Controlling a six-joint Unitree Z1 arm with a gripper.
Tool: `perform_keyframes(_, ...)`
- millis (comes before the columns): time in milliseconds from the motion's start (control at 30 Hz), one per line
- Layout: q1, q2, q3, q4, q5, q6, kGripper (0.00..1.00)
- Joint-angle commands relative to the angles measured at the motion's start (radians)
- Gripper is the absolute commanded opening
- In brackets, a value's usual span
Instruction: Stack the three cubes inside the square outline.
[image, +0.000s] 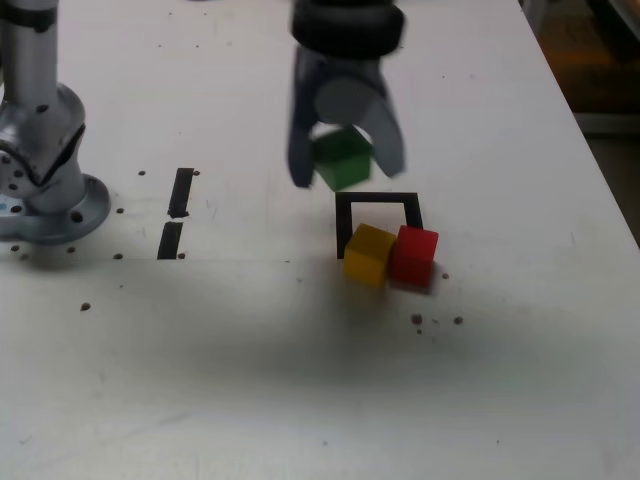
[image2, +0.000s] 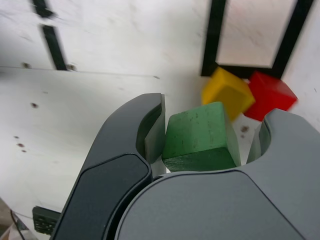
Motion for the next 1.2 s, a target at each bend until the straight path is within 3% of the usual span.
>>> perform_keyframes(0, 0.029, -0.031, 0.039, 0.004, 0.006, 0.014, 0.24)
perform_keyframes(300, 0.208, -0.07, 0.215, -0.022, 0.057, 0.214, 0.25)
perform_keyframes(567, 0.343, -0.032, 0.259, -0.115, 0.083, 0.467, 0.26)
perform_keyframes(733, 0.412, -0.002, 0.304, -0.206, 0.079, 0.597, 0.28)
perform_keyframes(1000, 0.478, 0.059, 0.309, -0.295, 0.04, 0.778, 0.29)
perform_keyframes(1167, 0.502, 0.076, 0.315, -0.319, 0.037, 0.818, 0.45)
